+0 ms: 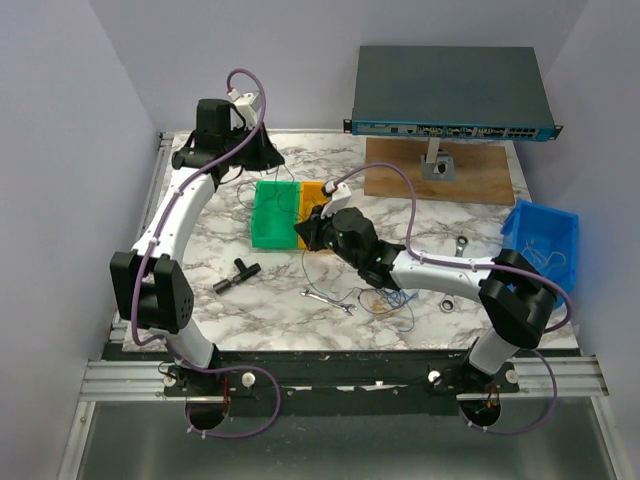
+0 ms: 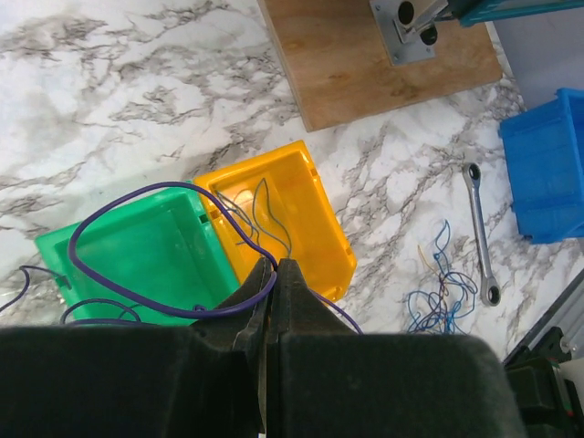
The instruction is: Untangle the cables
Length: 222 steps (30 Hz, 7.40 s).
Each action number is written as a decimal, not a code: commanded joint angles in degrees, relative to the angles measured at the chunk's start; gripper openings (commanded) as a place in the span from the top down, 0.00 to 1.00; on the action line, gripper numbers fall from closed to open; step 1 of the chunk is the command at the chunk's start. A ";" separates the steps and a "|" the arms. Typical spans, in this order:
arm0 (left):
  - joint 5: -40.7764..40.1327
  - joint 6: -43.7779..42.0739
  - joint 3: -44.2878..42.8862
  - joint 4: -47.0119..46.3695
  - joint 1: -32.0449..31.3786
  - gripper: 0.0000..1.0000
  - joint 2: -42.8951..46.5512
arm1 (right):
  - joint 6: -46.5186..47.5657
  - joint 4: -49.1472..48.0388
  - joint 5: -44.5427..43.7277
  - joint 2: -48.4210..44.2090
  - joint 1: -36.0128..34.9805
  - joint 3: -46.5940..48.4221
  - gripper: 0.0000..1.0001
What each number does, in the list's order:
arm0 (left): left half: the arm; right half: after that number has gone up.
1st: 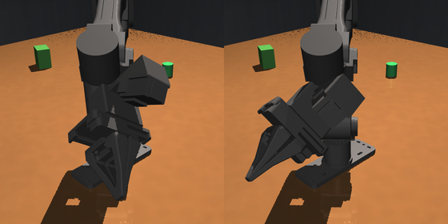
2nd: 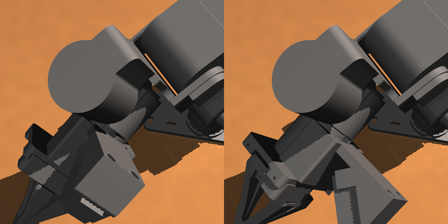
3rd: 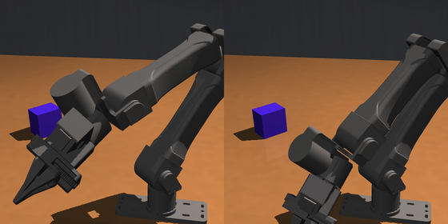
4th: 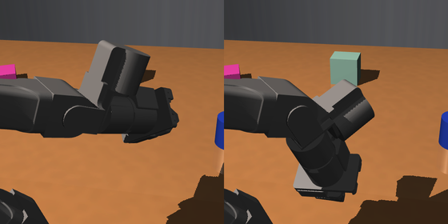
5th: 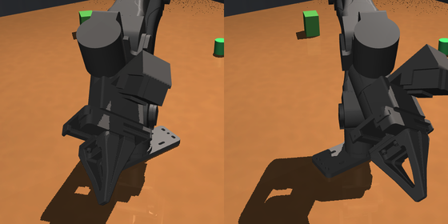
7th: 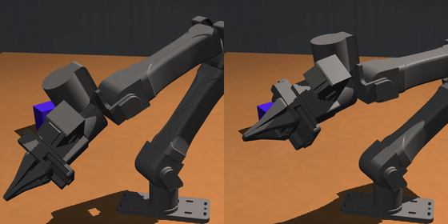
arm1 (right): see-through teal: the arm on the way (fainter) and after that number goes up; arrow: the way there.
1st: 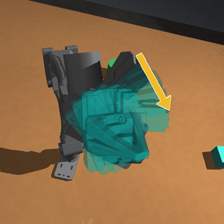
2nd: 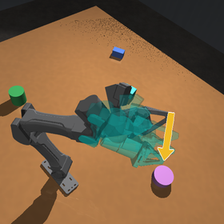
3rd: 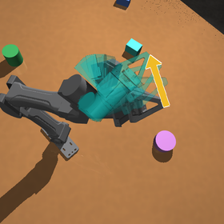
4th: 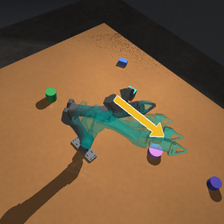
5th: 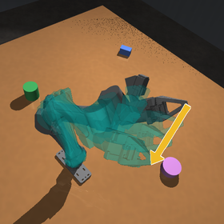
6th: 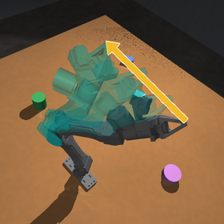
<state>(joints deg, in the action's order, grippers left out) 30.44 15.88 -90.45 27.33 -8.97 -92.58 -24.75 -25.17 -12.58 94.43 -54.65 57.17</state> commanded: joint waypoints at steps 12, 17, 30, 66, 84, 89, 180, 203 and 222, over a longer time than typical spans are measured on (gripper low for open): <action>2.46 3.81 -0.25 -4.10 -1.21 1.00 3.89 | -0.47 4.16 -3.93 -0.97 -0.02 -0.03 0.99; 1.73 4.00 -2.62 -1.19 -1.33 1.00 4.31 | -0.64 4.20 -3.59 -2.45 -0.01 -0.39 0.99; -2.07 9.53 4.79 -4.51 -1.16 1.00 -4.96 | -2.56 5.77 -4.85 -1.43 -0.06 -1.17 0.99; -7.58 20.21 42.43 -22.55 -0.26 0.20 25.85 | 0.31 21.38 -5.09 4.52 0.33 13.49 0.99; 3.13 24.65 64.86 -58.45 -13.52 0.54 26.09 | -2.83 29.43 5.81 7.59 0.82 23.95 0.99; 0.65 23.41 62.06 -53.95 -13.53 1.00 24.52 | -2.95 30.82 3.15 5.17 0.82 21.63 0.44; -14.51 13.57 23.77 -1.00 -12.66 0.14 14.47 | -9.26 41.21 -0.37 -43.71 16.16 -21.73 0.99; -34.32 69.50 43.17 -23.54 -41.63 0.13 7.70 | -11.87 42.84 -4.72 -44.60 16.16 -23.15 0.99; -38.96 48.60 42.29 -8.29 -33.68 0.02 20.97 | -15.43 50.38 -13.48 -12.87 16.07 -14.73 0.00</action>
<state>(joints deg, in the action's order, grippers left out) -10.20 73.97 -50.78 19.00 -45.10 -75.44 -36.34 23.49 -21.67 78.59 -38.54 43.00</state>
